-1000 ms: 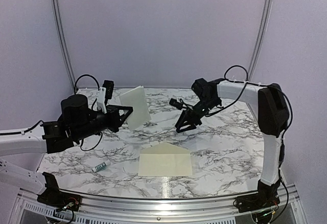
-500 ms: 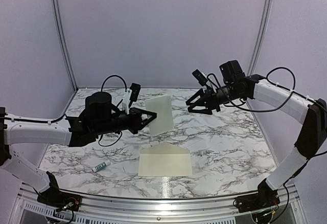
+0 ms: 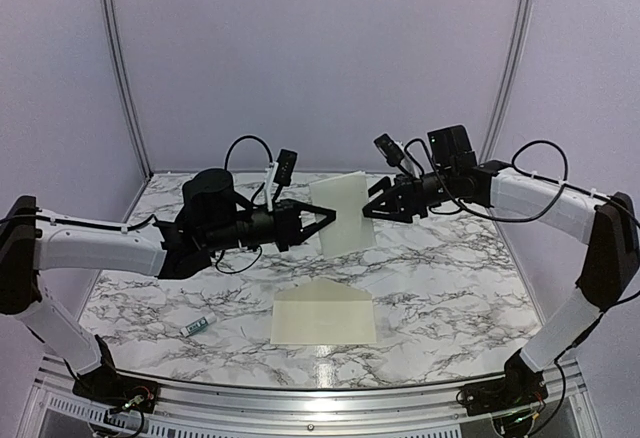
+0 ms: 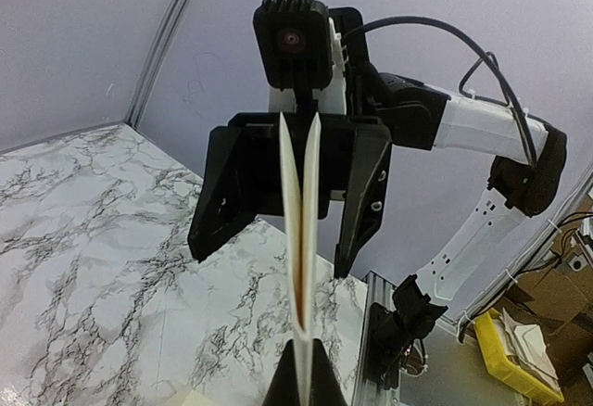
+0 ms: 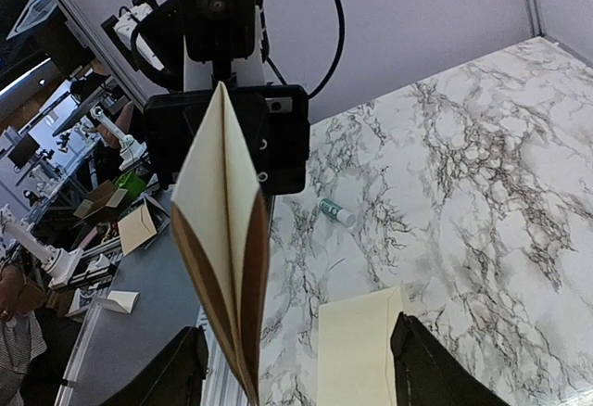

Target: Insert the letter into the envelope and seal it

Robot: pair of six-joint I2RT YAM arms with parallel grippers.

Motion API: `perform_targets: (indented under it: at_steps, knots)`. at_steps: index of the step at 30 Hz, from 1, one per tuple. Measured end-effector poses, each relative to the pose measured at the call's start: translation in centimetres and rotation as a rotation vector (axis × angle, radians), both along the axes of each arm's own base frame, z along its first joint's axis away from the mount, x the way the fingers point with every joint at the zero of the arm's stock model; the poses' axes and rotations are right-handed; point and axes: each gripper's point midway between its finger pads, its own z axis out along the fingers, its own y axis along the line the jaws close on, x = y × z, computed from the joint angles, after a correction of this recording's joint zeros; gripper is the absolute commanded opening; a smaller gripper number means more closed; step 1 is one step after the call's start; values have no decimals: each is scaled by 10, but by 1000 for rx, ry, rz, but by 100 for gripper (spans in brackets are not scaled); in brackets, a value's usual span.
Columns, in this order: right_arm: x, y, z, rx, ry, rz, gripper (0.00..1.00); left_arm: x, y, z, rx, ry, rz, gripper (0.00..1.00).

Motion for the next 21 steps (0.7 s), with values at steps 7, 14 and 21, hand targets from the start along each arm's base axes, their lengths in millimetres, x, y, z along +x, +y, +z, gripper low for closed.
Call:
perform_targets:
  at_steps: [7,14,21]
  knots:
    - [-19,12,-3,15,27,64,41,-2,-3,1,-23,18,-19,0]
    - [-22,12,5,40,12,75,24,-2,-4,3,-35,25,-20,0]
    - [-26,11,9,56,10,79,0,-1,-5,0,-32,33,-21,1]
